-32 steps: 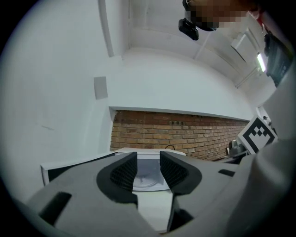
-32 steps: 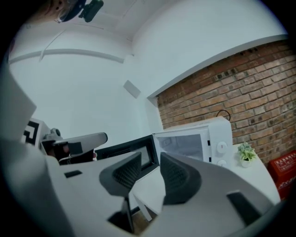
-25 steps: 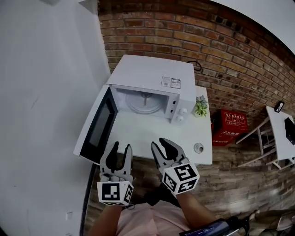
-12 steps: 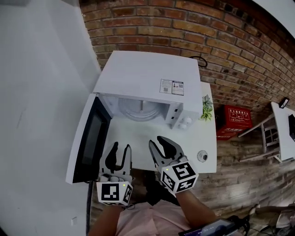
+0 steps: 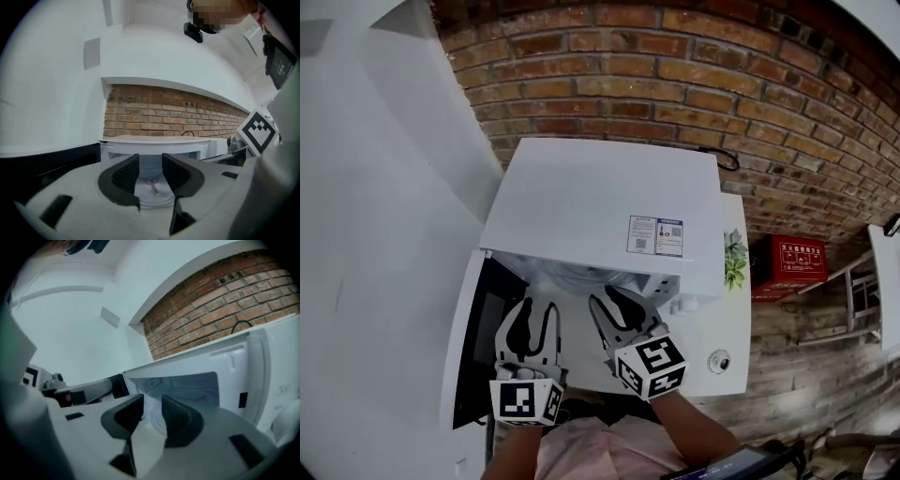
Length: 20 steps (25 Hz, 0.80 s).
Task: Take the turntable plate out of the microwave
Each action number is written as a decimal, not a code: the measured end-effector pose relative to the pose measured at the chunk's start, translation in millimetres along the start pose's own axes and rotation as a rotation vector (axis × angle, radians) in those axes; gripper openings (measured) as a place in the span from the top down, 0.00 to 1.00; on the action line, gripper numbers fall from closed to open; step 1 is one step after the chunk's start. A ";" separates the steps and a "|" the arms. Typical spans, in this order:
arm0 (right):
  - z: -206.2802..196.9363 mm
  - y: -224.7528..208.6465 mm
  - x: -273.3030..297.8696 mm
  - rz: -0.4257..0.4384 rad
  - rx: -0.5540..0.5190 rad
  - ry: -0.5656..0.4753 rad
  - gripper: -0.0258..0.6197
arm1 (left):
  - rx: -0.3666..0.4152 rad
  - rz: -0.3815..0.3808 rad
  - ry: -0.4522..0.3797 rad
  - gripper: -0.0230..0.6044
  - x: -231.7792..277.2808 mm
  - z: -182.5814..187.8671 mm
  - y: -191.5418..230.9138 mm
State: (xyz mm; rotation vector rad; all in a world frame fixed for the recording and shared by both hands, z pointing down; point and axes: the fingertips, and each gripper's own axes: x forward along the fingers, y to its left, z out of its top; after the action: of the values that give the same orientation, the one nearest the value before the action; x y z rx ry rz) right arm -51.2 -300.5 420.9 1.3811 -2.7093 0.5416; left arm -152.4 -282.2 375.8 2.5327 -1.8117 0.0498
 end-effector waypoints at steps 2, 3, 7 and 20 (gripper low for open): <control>2.3 -3.3 6.2 0.006 0.001 0.003 0.77 | 0.003 -0.001 0.003 0.71 6.4 0.1 1.2; 2.7 -5.4 8.4 0.006 0.002 0.007 0.77 | 0.003 -0.004 0.005 0.71 9.6 0.0 0.4; 3.3 -9.5 19.4 0.011 0.002 0.023 0.77 | 0.013 -0.016 0.002 0.71 23.6 2.6 0.8; -57.6 -48.5 65.9 -0.154 0.001 0.167 0.77 | -0.070 -0.072 0.097 0.71 47.3 -47.6 18.2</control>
State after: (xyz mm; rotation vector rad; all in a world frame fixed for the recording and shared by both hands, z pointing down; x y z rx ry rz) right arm -58.6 -358.7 502.1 1.4582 -2.4491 0.6163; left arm -154.8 -330.9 425.4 2.4983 -1.6573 0.1039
